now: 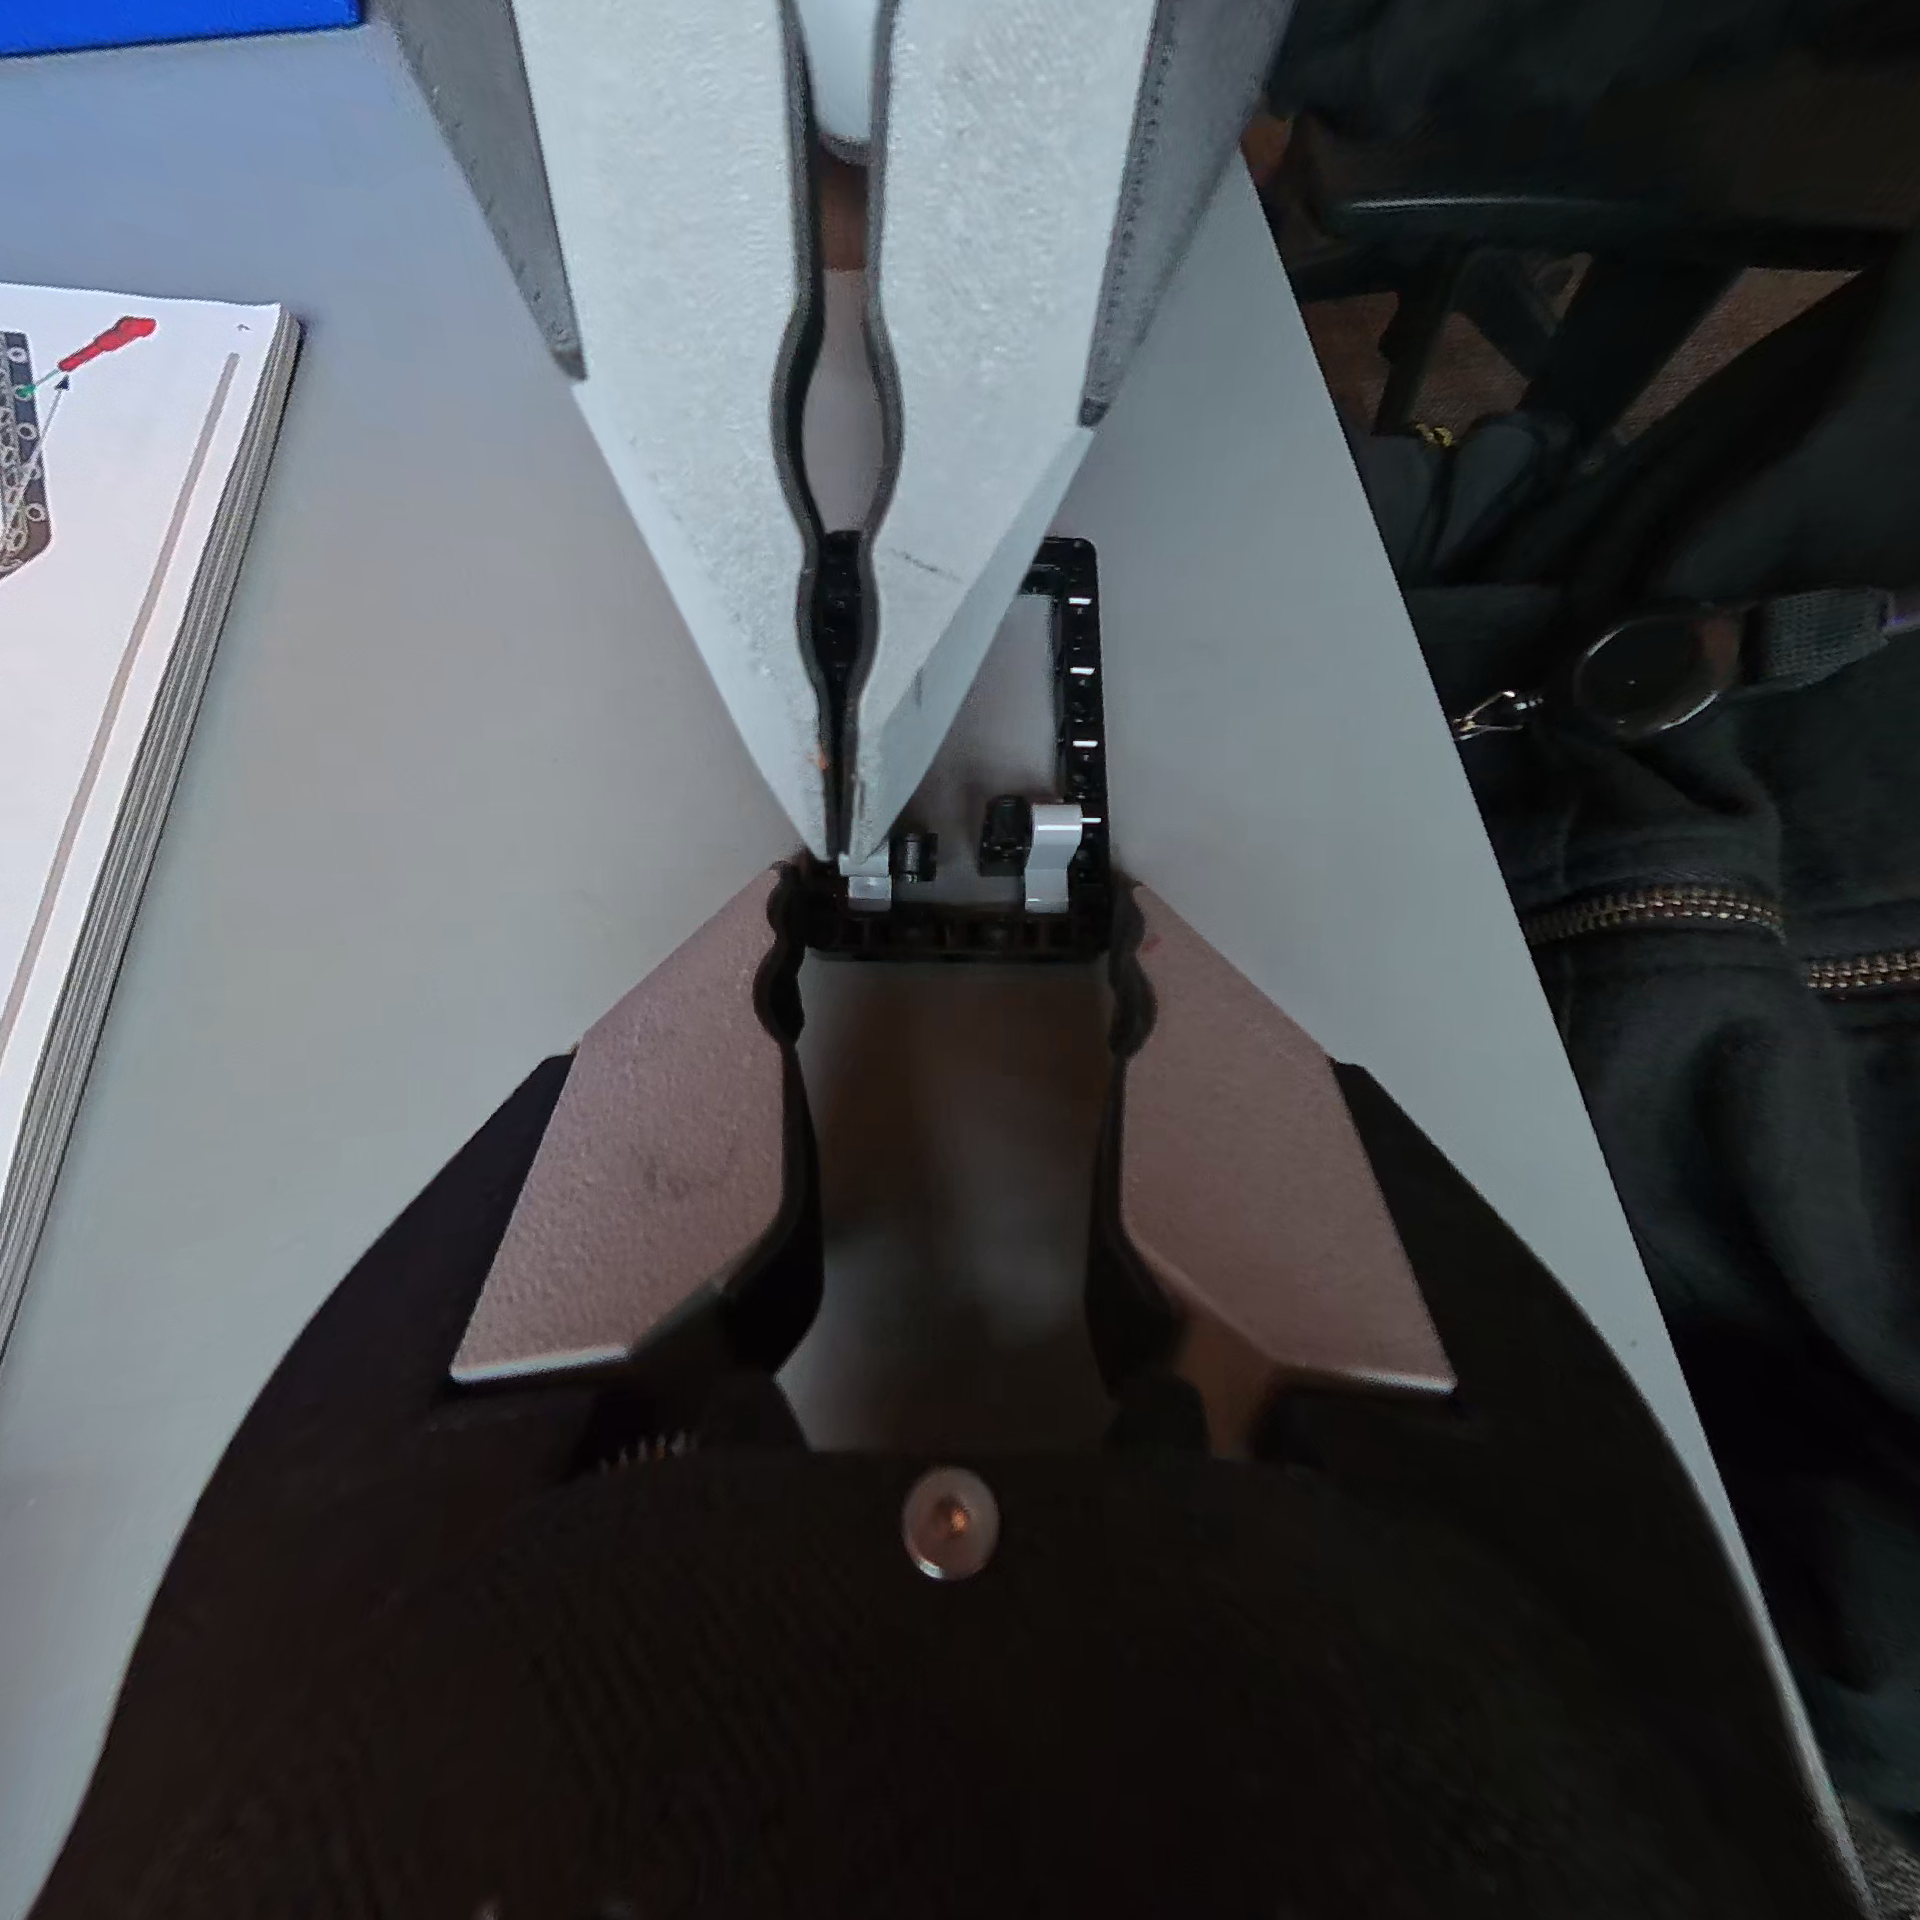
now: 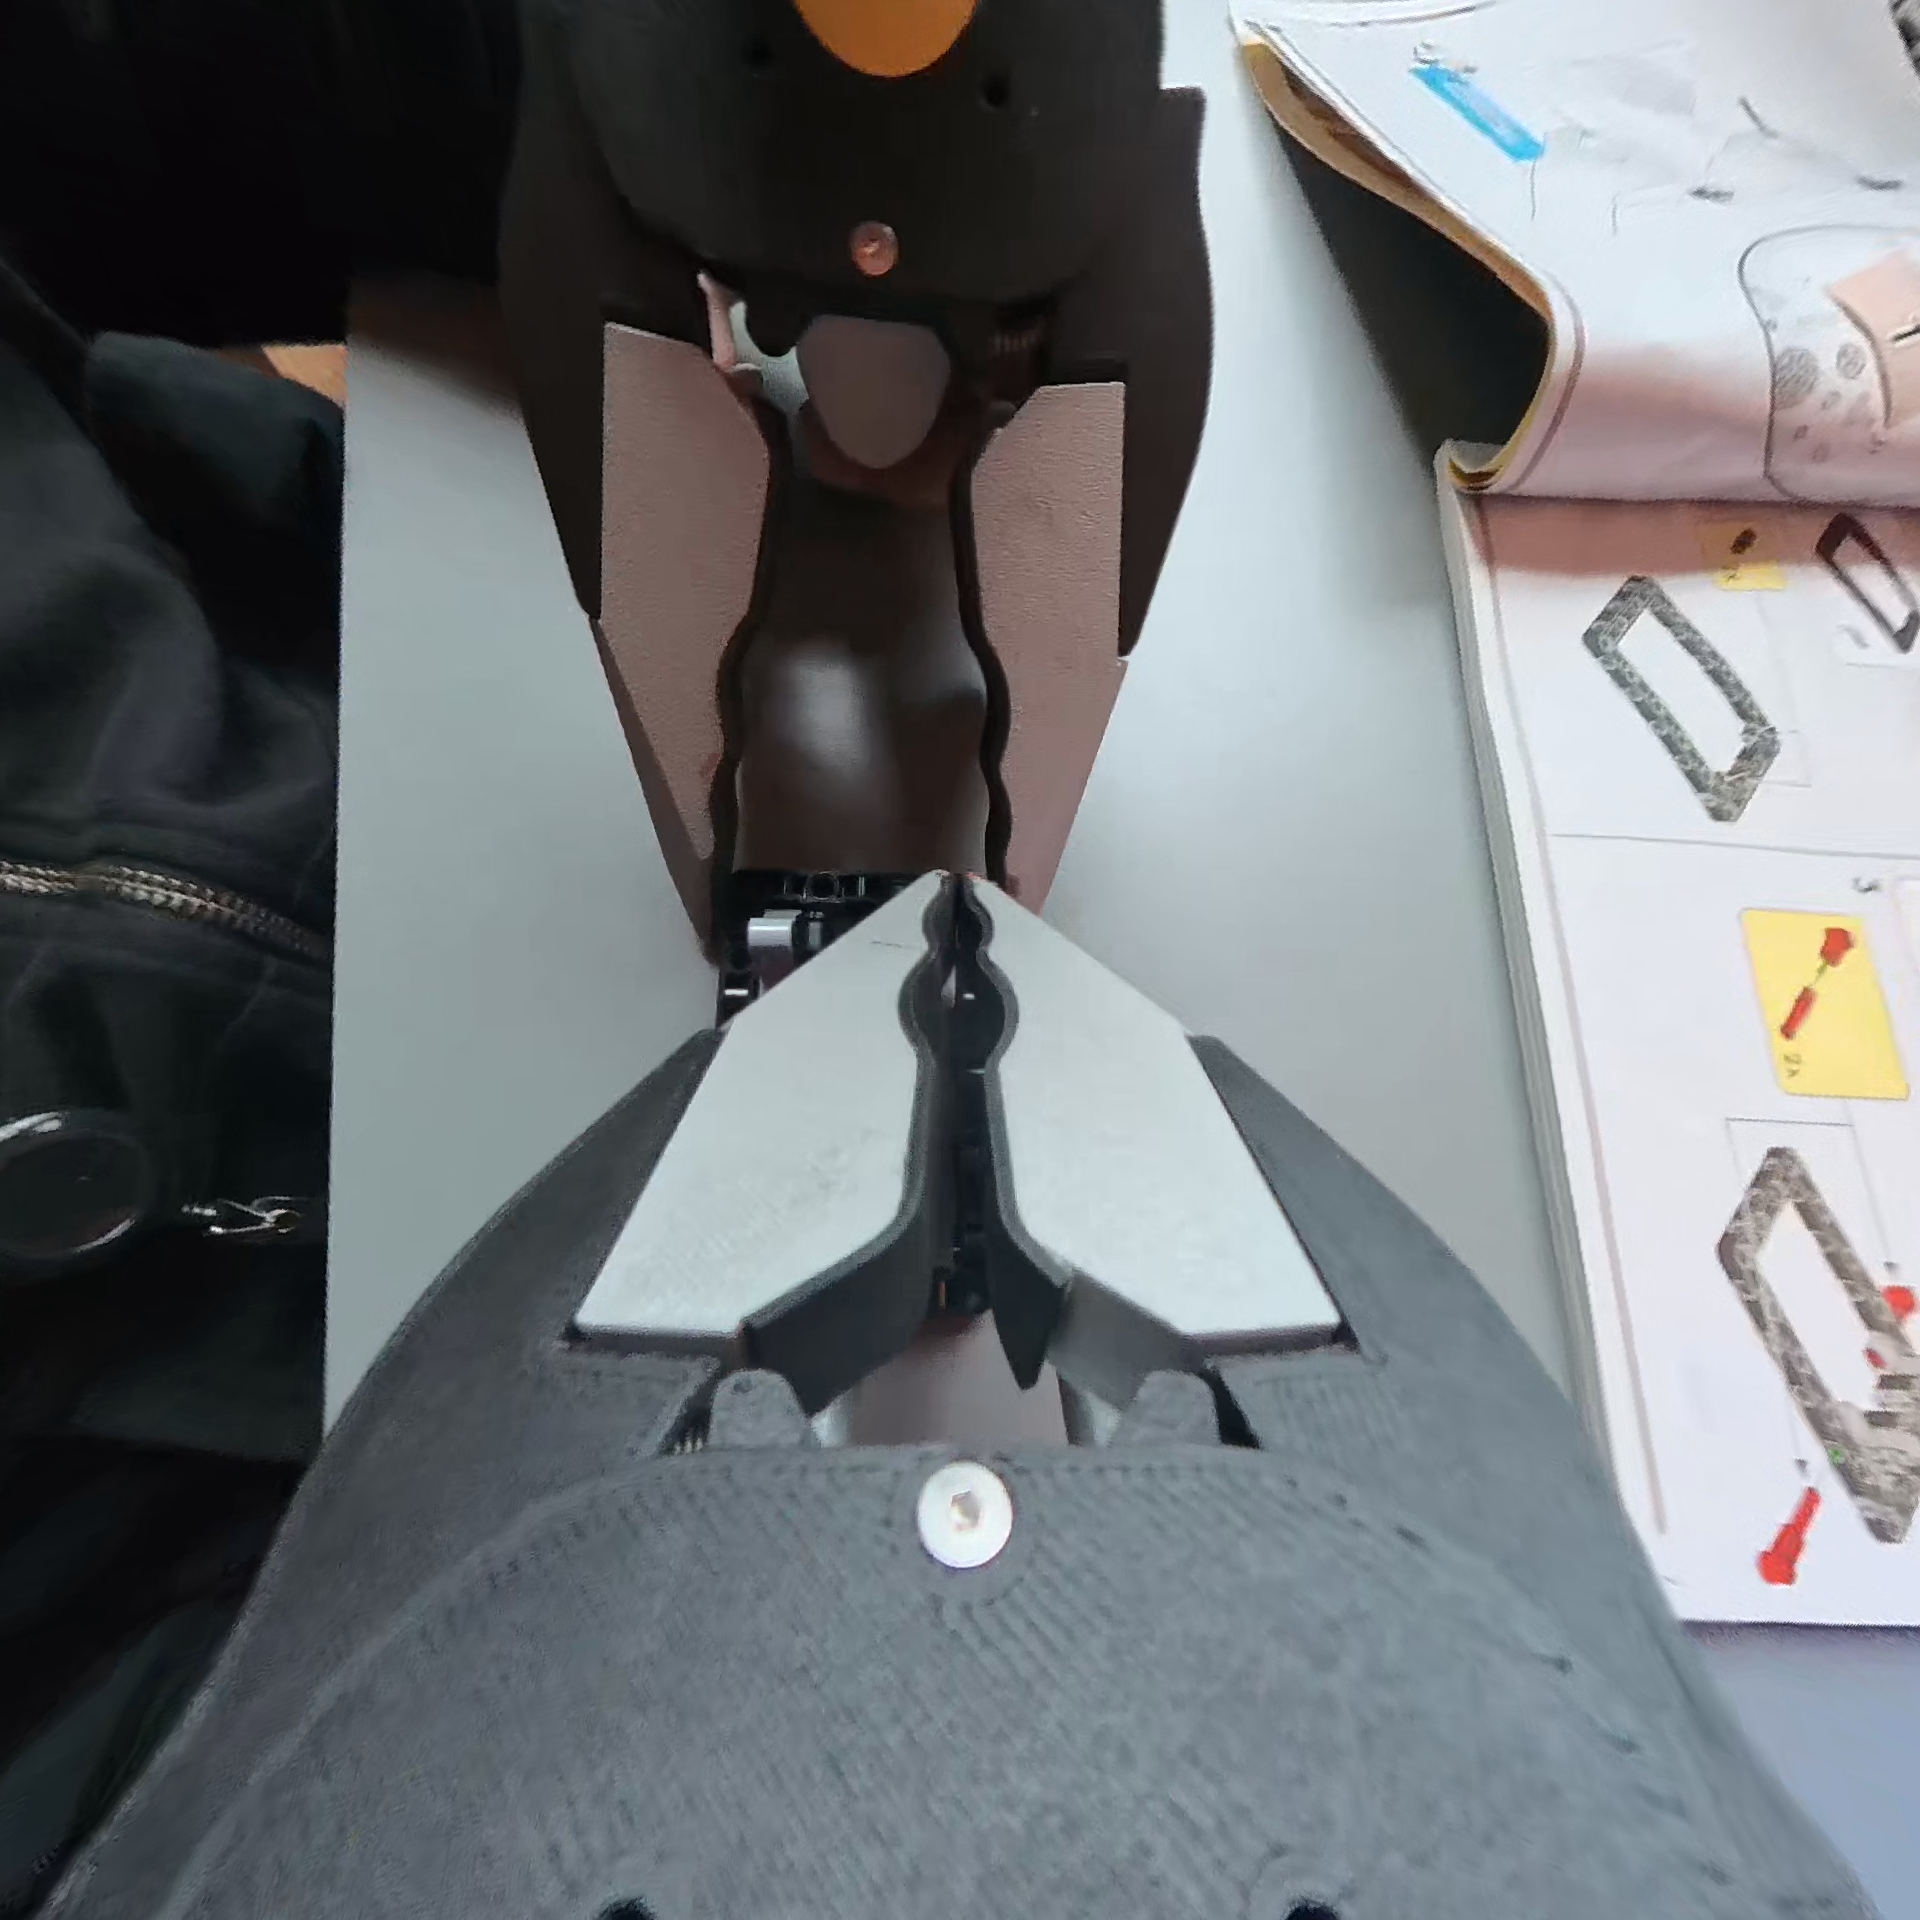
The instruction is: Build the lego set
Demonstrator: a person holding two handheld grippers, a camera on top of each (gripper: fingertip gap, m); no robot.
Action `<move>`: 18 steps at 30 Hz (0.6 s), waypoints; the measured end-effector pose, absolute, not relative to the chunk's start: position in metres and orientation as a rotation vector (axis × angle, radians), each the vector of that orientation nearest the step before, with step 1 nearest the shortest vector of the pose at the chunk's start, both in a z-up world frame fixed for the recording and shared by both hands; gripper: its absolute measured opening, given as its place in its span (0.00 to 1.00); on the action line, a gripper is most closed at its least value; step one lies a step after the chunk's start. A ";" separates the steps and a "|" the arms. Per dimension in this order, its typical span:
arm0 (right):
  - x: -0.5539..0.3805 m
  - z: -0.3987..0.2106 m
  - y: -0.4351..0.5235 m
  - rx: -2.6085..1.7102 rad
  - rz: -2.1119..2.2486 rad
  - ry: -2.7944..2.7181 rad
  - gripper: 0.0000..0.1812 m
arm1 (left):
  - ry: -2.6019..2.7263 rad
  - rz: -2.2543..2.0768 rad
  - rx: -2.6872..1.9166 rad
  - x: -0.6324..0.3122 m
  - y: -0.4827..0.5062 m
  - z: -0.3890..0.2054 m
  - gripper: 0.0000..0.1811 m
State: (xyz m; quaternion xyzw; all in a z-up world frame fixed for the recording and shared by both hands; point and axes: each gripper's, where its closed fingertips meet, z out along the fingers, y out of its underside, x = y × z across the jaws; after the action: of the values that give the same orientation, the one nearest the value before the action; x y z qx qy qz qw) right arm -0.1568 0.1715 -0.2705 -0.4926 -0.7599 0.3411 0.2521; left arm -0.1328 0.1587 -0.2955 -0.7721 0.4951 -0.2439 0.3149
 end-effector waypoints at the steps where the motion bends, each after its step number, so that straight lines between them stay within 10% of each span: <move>1: -0.156 -0.270 0.172 -1.311 0.894 -2.071 0.00 | 1.294 -0.648 -2.040 -0.133 0.159 -0.295 0.32; 18: -0.155 -0.272 0.178 -1.310 0.783 -2.080 0.03 | 1.289 -0.641 -2.042 -0.133 0.160 -0.295 0.32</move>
State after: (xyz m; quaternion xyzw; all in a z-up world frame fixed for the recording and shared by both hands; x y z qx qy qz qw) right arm -0.1554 0.1776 -0.2718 -0.4880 -0.7746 0.2917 0.2770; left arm -0.1333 0.1595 -0.2953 -0.7753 0.4894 -0.2435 0.3162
